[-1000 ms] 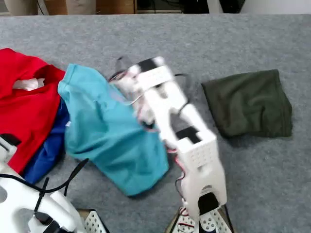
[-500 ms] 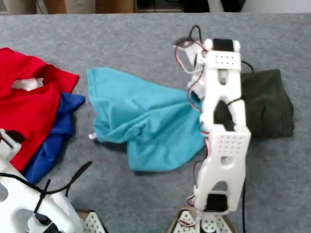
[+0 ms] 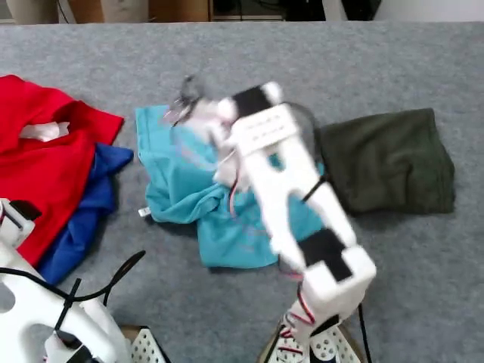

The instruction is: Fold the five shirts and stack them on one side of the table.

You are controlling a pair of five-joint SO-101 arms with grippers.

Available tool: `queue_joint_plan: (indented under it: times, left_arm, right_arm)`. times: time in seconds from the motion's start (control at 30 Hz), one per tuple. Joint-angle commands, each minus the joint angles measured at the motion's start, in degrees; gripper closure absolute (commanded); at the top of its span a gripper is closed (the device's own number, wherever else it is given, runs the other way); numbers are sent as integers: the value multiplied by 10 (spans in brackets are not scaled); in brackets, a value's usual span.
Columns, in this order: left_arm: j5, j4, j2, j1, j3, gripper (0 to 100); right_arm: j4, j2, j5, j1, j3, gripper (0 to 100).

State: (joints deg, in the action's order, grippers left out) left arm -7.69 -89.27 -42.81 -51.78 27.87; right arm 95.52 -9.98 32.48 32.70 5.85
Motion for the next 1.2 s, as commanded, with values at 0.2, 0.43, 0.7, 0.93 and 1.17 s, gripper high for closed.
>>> queue_joint_plan:
  times: [0.2, 0.43, 0.7, 0.93, 1.17]
  left_arm:
    - [1, 17, -7, 4, 15, 714]
    - [-3, 17, -7, 4, 13, 714]
    - [-3, 33, -7, 4, 10, 714]
    - [-3, 67, -7, 4, 11, 714]
    - [1, 68, -7, 4, 11, 714]
  right_arm:
    - [-263, -80, -21, 82, -196, 738]
    - [-136, -153, -21, 52, -31, 985]
    - [69, -142, -75, 56, 257, 997]
    - [69, 27, -145, 167, 399, 998]
    - [17, 124, -251, 222, 583, 997]
